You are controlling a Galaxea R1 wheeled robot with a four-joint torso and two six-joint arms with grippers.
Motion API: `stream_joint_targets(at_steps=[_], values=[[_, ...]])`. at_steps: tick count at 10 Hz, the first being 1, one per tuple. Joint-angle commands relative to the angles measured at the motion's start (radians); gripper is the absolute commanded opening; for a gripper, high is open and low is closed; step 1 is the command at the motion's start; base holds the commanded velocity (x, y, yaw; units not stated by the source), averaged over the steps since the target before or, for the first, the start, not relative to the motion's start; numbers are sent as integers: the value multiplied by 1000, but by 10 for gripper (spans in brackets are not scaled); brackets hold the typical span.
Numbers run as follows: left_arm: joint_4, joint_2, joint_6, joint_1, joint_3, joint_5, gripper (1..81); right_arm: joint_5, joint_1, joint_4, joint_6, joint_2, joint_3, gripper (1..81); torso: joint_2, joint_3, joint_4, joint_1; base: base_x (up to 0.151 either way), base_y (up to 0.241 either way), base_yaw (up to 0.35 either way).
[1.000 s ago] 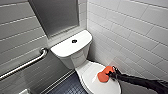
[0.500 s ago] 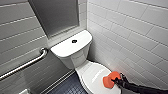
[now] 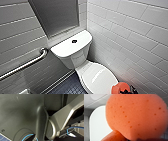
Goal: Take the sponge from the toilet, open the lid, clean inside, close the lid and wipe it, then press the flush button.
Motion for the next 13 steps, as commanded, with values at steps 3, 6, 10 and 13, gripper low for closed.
stream_joint_targets(at_steps=[3,6,10,13], values=[[4,-1,5,12,24,85,811,-37,-205,16,-5,-183,158,10,0,0,0,0,0,0,0],[5,-1,7,12,24,85,811,-22,-296,-30,-17,-264,334,10,0,0,0,0,0,0,0],[13,7,7,12,26,85,811,-30,-304,-155,-94,-392,624,10,0,0,0,0,0,0,0],[13,10,7,7,24,84,811,-88,-201,-158,-117,-428,709,10,0,0,0,0,0,0,0]])
